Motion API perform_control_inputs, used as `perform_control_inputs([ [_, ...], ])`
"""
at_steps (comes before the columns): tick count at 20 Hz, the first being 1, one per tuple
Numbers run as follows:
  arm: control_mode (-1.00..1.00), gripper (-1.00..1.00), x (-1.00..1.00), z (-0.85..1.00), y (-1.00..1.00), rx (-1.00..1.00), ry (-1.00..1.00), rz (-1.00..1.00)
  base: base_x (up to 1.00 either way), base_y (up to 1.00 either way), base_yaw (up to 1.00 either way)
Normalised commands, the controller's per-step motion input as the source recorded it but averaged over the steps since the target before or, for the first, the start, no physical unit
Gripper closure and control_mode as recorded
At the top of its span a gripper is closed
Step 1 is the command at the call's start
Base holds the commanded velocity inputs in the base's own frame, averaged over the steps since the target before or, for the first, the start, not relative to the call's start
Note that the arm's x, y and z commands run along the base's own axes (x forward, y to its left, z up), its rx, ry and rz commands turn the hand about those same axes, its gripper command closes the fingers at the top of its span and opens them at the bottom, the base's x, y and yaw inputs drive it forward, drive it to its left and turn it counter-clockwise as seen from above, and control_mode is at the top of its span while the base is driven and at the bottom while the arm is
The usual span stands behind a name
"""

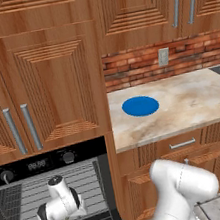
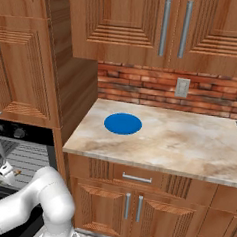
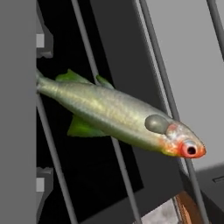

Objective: Take the fish from the oven and place it on the plate on the counter.

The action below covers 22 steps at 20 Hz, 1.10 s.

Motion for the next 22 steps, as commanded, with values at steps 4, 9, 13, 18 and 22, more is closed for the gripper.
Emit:
perform_control_inputs([
  [4,-1.00,-1.00,0.00,0.33,0.00,0.00,-0.05,-0.08,0.00,0.00,0.00],
  [9,-1.00,-1.00,0.14,0.41,0.00,0.00,-0.05,-0.12,0.00,0.00,0.00],
  [13,-1.00,-1.00,0.07,0.09,-0.02,0.00,0.00,-0.13,0.00,0.00,0.00],
  [18,-1.00,-1.00,0.09,-0.19,0.00,0.00,0.00,-0.11,0.00,0.00,0.00],
  [22,-1.00,-1.00,0.28,-0.19,0.00,0.00,0.00,-0.06,0.00,0.00,0.00],
])
